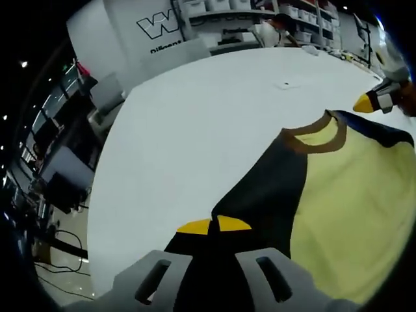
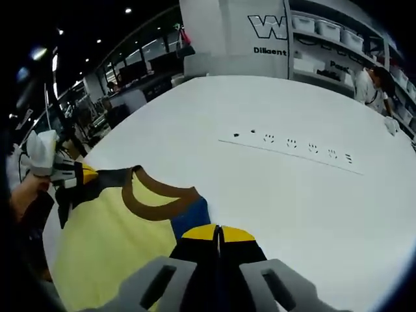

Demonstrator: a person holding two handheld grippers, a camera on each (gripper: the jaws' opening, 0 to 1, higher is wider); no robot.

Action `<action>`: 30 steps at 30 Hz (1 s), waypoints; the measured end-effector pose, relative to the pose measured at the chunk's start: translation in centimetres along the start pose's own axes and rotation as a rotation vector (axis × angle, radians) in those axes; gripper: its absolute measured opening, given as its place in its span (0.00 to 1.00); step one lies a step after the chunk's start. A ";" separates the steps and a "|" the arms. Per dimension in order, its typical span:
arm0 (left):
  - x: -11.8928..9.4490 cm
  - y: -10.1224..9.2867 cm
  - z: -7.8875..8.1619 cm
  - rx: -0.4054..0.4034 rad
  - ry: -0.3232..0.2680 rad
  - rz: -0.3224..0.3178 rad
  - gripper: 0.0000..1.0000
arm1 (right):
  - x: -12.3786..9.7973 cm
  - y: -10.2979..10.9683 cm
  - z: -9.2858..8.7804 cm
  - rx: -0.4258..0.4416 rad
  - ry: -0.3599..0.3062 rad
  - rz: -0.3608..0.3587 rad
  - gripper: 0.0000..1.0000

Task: Fold the garment on the visible template until the final outline fits inside the template.

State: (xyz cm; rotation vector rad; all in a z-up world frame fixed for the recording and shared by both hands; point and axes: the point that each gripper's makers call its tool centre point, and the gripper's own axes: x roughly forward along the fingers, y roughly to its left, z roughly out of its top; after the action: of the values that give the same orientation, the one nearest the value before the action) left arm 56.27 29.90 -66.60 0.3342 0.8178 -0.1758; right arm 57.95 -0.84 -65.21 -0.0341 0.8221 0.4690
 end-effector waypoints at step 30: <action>-12.4 -6.0 0.8 -0.200 -0.235 -0.229 0.77 | -9.8 3.7 -3.4 0.087 -0.102 0.033 0.34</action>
State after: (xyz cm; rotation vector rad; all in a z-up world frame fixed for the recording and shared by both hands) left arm 46.79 24.30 -58.22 0.0286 0.6327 -0.3384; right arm 48.30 -2.03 -60.05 0.0829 0.7434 0.4620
